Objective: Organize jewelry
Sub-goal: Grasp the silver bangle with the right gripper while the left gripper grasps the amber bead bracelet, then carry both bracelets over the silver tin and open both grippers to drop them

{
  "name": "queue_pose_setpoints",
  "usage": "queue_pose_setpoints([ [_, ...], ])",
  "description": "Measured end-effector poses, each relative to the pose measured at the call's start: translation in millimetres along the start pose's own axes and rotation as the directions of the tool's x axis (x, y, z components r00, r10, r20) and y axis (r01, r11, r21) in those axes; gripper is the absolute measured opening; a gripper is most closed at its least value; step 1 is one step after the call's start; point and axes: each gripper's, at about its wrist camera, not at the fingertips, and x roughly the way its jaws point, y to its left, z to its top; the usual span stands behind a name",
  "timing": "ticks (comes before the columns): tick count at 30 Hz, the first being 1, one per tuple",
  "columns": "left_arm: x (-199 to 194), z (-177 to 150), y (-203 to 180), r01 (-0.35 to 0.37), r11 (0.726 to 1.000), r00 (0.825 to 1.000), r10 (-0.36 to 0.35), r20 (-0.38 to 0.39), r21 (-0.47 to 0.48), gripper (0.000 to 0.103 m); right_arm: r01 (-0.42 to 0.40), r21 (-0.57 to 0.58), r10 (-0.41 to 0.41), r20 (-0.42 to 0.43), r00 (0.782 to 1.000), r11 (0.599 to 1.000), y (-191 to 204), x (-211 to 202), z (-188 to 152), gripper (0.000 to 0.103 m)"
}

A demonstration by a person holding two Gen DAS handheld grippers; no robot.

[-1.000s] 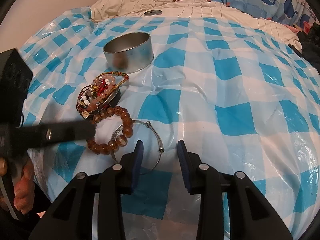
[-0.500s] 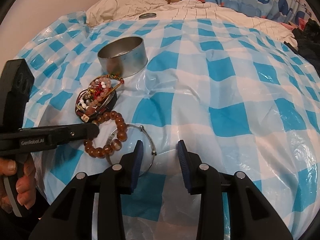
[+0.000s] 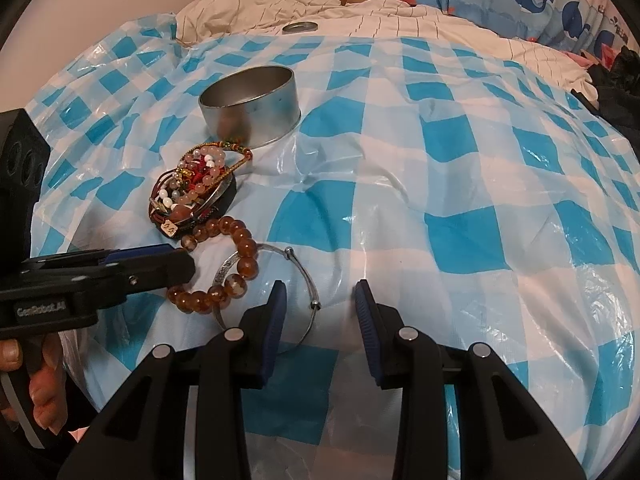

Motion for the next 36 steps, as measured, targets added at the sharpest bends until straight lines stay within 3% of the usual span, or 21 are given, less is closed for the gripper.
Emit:
queue_pose_setpoints([
  [6, 8.5, 0.8, -6.9, -0.005, 0.999, 1.0, 0.005, -0.001, 0.033, 0.044, -0.002, -0.002, 0.002, -0.003, 1.0, 1.0, 0.9, 0.1, 0.0, 0.036],
  [7, 10.0, 0.8, -9.0, -0.014, 0.999, 1.0, 0.014, 0.001, 0.043, 0.04, -0.003, -0.002, 0.003, -0.005, 1.0, 1.0, 1.1, 0.7, 0.2, 0.036],
  [8, 10.7, 1.1, -9.2, -0.025, 0.999, 1.0, 0.025, 0.001, 0.048, 0.025, -0.004, -0.002, 0.004, -0.005, 1.0, 1.0, 1.0, 0.7, 0.2, 0.036],
  [9, 11.8, 2.1, -7.3, -0.04, 0.998, 0.999, 0.04, -0.005, 0.052, 0.018, -0.005, -0.002, 0.005, -0.005, 1.0, 1.0, 1.0, 0.7, 0.2, 0.036],
  [11, 12.1, 4.5, 1.7, -0.006, 1.0, 1.0, 0.007, -0.021, 0.019, 0.01, -0.004, -0.001, 0.004, -0.005, 1.0, 1.0, 1.7, 1.1, 0.3, 0.036],
  [17, 1.0, 5.0, 0.5, 0.021, 0.999, 1.0, -0.02, -0.011, 0.041, 0.01, -0.002, -0.008, 0.002, -0.003, 1.0, 1.0, 1.6, 0.0, -0.5, 0.034],
  [24, -44.5, 17.2, -16.2, 0.053, 0.987, 0.992, -0.07, 0.108, 0.15, 0.01, -0.015, -0.029, 0.015, -0.001, 1.0, 0.999, 7.0, 0.5, -1.2, 0.006],
  [30, -69.9, 32.6, -12.7, 0.087, 0.981, 0.982, -0.114, 0.152, 0.174, 0.01, -0.037, 0.014, 0.036, 0.052, 0.998, 0.999, 3.3, -11.7, 2.6, 0.006],
  [36, -84.6, 49.3, -10.7, 0.075, 0.979, 0.976, -0.111, 0.186, 0.188, 0.01, -0.074, 0.074, 0.064, 0.13, 0.989, 0.995, -1.7, -26.7, 14.0, 0.006],
])
